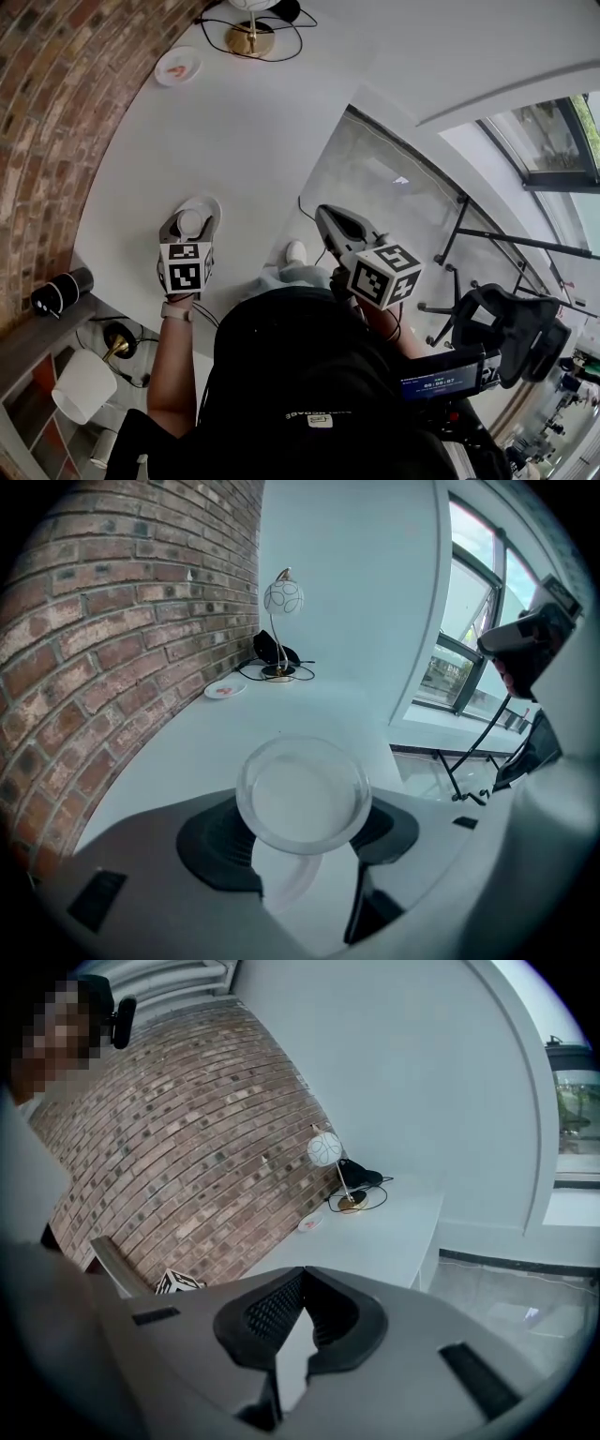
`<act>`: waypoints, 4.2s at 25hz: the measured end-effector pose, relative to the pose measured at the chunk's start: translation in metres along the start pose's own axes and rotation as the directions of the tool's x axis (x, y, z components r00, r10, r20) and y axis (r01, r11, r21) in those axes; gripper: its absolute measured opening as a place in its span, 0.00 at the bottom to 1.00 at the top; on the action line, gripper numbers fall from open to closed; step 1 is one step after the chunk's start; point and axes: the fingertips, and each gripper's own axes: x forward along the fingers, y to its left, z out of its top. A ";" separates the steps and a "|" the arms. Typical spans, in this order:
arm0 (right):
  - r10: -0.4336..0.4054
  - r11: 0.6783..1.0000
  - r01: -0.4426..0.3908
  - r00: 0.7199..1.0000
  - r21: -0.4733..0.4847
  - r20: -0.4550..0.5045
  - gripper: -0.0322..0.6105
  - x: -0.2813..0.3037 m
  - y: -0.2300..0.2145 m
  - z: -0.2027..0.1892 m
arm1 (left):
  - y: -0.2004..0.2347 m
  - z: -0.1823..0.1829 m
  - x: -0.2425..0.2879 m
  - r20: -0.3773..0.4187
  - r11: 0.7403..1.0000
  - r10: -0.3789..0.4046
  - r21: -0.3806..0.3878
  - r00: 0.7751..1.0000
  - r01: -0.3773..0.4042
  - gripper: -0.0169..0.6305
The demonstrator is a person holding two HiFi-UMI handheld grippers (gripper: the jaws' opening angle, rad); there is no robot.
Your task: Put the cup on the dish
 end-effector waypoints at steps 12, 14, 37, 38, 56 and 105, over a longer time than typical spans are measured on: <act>-0.119 0.992 0.119 0.993 0.045 -0.023 0.05 0.009 -0.021 -0.019 | 0.018 -0.013 0.054 -0.022 0.999 -0.044 0.018 0.999 0.044 0.43; -0.137 0.989 0.138 0.990 0.054 -0.025 0.05 0.004 -0.022 -0.022 | 0.016 -0.014 0.056 -0.028 0.998 -0.055 0.029 0.998 0.056 0.43; -0.240 0.965 0.242 0.970 0.103 -0.027 0.05 -0.029 -0.020 -0.033 | 0.005 -0.027 0.074 -0.072 0.987 -0.117 0.105 0.990 0.124 0.43; -0.243 0.964 0.245 0.970 0.105 -0.027 0.05 -0.030 -0.021 -0.033 | 0.004 -0.028 0.075 -0.074 0.986 -0.120 0.109 0.990 0.128 0.43; -0.274 0.954 0.275 0.961 0.119 -0.026 0.05 -0.037 -0.021 -0.033 | -0.002 -0.042 0.077 -0.106 0.973 -0.116 0.186 0.988 0.134 0.43; -0.286 0.948 0.283 0.958 0.145 -0.001 0.05 -0.047 -0.019 -0.041 | -0.003 -0.039 0.093 -0.128 0.974 -0.107 0.185 0.986 0.130 0.43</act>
